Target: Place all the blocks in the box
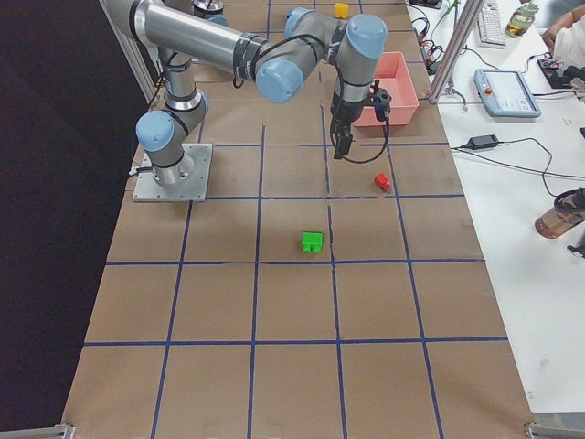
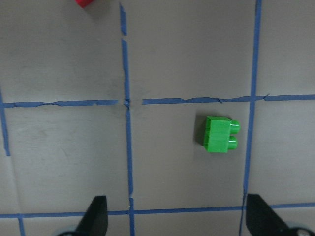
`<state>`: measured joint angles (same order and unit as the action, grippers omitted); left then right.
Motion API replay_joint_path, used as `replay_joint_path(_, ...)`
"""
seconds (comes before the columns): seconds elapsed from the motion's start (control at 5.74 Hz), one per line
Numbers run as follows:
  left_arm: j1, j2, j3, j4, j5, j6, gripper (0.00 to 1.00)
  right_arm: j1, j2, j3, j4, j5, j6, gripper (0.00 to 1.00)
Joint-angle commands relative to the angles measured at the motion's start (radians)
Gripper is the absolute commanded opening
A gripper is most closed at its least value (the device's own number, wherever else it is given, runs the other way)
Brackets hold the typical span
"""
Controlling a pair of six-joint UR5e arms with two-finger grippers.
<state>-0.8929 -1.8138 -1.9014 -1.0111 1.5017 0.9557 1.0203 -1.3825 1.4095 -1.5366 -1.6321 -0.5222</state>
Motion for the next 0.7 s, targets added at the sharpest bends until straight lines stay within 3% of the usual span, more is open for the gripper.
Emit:
replay_joint_path(0.0, 0.038, -0.029, -0.060, 0.042, 0.005, 0.066, 0.99, -0.124, 0.096, 0.002, -0.067, -0.022, -0.140, 1.00)
replay_joint_path(0.17, 0.040, -0.042, -0.097, 0.121, 0.052, 0.063, 0.99, -0.128, 0.138, 0.037, -0.129, -0.021, -0.140, 0.99)
replay_joint_path(0.52, 0.040, -0.091, -0.100, 0.121, 0.060, 0.054, 0.99, -0.134, 0.154, 0.245, -0.419, -0.015, -0.162, 0.99)
